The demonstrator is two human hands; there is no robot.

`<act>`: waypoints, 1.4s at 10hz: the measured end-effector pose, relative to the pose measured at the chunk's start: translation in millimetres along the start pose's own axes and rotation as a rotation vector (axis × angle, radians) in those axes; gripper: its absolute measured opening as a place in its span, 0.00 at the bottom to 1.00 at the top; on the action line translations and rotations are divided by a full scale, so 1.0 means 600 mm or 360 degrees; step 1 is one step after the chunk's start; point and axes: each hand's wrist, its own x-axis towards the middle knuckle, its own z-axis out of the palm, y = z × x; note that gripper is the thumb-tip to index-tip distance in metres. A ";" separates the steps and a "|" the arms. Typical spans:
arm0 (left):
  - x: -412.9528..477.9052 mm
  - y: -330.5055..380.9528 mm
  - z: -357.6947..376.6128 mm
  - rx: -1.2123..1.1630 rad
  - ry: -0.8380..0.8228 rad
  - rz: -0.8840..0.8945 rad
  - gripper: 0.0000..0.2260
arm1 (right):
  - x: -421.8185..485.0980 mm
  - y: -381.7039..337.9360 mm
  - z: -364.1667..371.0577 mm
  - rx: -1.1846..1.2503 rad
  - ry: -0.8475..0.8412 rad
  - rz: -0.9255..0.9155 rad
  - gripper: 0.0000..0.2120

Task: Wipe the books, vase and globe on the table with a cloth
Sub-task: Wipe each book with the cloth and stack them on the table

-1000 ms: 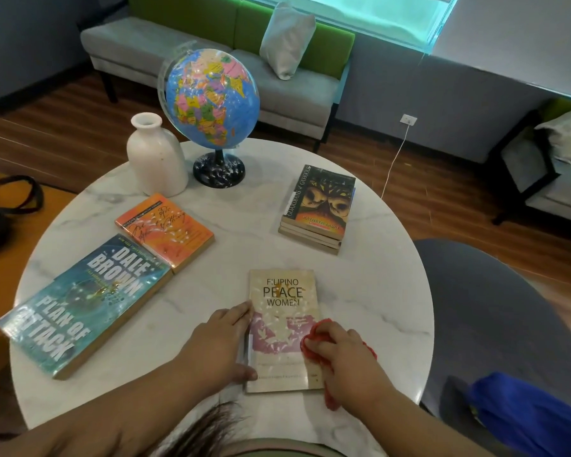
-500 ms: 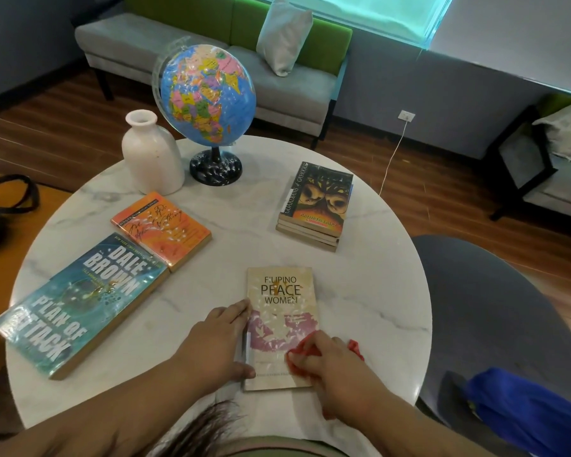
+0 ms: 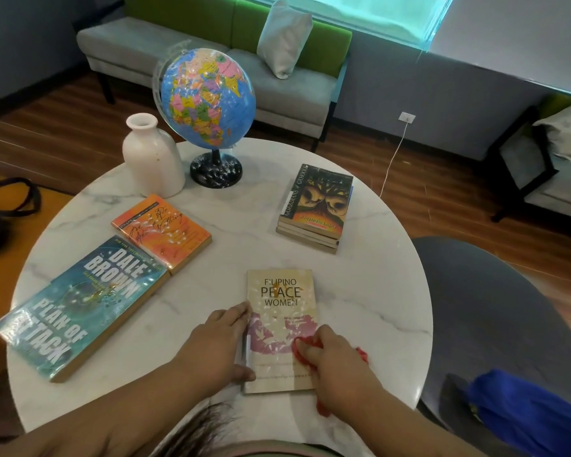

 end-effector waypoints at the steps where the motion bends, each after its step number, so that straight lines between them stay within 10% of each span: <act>1: 0.001 0.000 0.001 0.0006 0.0005 0.0002 0.49 | 0.002 0.004 -0.007 -0.0059 0.0021 -0.0230 0.17; 6: 0.001 0.000 0.002 -0.0008 0.0009 0.0003 0.49 | 0.026 0.007 -0.019 -0.0296 -0.0167 -0.0043 0.35; 9: 0.001 -0.002 0.003 -0.0009 0.0022 0.0020 0.49 | 0.045 0.015 -0.023 -0.0196 -0.0089 0.0000 0.31; 11: 0.001 -0.002 0.002 -0.0020 0.0015 0.0016 0.49 | 0.050 0.021 -0.027 0.0071 0.0141 -0.0048 0.05; 14: 0.002 -0.002 0.003 -0.0005 0.0017 0.0014 0.49 | 0.059 0.038 -0.022 0.0001 0.0164 0.0000 0.11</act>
